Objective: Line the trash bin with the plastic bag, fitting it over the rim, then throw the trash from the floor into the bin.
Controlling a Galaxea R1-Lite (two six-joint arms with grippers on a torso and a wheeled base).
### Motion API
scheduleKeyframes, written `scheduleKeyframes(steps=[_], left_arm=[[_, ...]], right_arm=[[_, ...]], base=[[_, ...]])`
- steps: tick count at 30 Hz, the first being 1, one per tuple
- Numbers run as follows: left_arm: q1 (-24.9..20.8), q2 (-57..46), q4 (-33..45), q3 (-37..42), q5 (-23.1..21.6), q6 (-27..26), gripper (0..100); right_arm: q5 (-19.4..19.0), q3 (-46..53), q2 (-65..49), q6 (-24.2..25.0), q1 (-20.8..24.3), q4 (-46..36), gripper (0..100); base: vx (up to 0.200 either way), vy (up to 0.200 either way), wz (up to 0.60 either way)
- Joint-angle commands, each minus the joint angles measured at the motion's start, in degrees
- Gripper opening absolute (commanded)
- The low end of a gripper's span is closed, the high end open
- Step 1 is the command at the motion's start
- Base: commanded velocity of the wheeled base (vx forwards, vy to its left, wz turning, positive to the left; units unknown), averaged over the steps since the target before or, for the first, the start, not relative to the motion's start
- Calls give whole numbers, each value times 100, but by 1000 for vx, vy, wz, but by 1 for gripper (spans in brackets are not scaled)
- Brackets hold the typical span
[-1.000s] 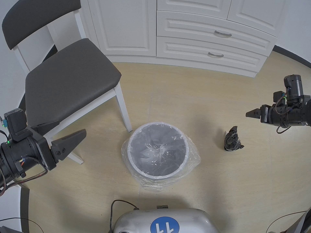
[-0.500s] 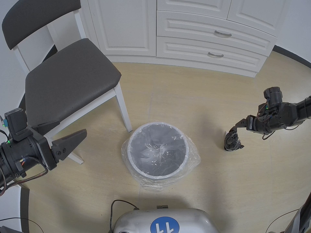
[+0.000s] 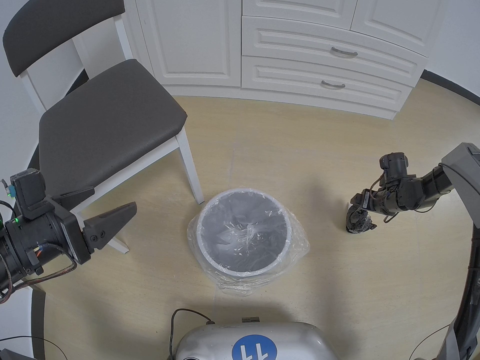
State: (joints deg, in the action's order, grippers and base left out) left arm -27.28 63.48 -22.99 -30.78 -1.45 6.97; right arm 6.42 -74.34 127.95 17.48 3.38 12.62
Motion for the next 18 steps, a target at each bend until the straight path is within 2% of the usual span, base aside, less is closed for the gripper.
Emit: scheduleKeyframes(steps=[1,3,10,14,18], left_arm=[[4,33,-4,20,4,-21,100],[-14,33,5,28,4,-56,100],[-14,42,5,28,-4,-56,100],[-5,60,5,28,4,-56,100],[-14,60,5,37,-4,-56,100]], right_arm=[[34,-195,547,247,128,259,100],[61,-432,819,528,155,399,100],[184,-995,1215,950,137,417,100],[518,-1259,1417,1003,102,452,100],[553,-1267,1522,1003,67,839,100]], base=[[0,0,0],[0,0,0],[0,0,0],[0,0,0],[0,0,0]])
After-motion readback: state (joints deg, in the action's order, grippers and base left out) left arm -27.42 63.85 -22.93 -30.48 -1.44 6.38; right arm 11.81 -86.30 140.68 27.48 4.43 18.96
